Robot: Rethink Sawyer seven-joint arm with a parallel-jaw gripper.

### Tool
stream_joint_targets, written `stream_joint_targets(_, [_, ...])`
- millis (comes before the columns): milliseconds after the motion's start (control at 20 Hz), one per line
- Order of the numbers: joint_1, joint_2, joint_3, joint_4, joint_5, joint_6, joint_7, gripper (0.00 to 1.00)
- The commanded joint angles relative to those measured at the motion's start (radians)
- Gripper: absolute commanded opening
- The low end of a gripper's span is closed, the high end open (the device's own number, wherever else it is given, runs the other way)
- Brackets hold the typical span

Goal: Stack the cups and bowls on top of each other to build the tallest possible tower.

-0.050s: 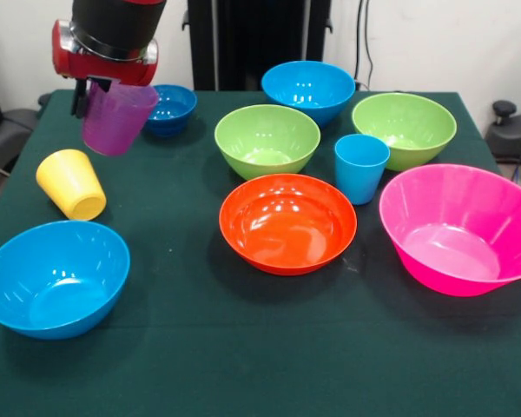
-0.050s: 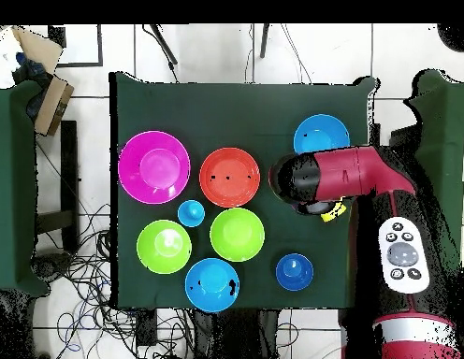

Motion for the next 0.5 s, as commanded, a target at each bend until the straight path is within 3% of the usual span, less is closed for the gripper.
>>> stream_joint_targets(50, [0.010, 0.024, 0.057, 0.034, 0.010, -0.045, -0.054, 0.00])
stream_joint_targets(500, [0.013, 0.024, 0.059, 0.034, 0.007, -0.047, -0.060, 0.00])
